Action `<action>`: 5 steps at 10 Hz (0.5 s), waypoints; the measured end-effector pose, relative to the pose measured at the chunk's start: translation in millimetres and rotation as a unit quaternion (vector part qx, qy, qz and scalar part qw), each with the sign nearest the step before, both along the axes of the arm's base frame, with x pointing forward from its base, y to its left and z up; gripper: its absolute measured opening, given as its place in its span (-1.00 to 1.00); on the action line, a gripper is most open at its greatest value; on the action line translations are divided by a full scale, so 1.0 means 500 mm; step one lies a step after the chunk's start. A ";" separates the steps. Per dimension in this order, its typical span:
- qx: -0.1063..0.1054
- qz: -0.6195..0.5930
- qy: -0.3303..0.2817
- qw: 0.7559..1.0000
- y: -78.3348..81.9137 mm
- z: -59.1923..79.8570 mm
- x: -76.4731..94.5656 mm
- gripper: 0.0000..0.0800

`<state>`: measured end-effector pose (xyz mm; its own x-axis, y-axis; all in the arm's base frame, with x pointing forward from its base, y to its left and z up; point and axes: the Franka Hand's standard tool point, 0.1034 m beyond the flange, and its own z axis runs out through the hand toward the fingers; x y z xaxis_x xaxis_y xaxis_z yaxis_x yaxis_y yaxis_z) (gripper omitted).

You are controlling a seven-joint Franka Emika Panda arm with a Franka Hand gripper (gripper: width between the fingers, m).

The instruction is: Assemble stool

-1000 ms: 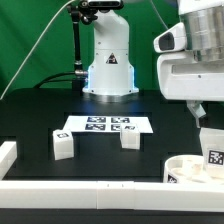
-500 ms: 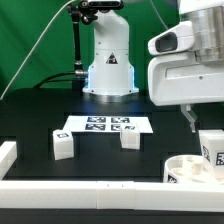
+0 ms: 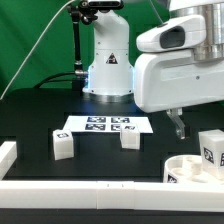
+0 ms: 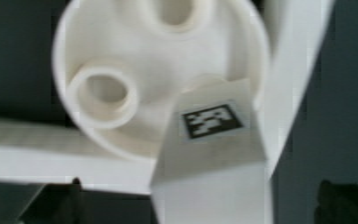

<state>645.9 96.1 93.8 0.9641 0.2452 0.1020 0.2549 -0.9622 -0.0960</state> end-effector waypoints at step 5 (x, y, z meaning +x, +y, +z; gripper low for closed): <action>-0.019 0.152 -0.015 0.988 -0.012 -0.002 0.001 0.62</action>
Offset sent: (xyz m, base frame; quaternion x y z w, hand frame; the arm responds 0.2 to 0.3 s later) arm 0.0000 0.0000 0.0000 0.0000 0.0000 -0.1296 0.9916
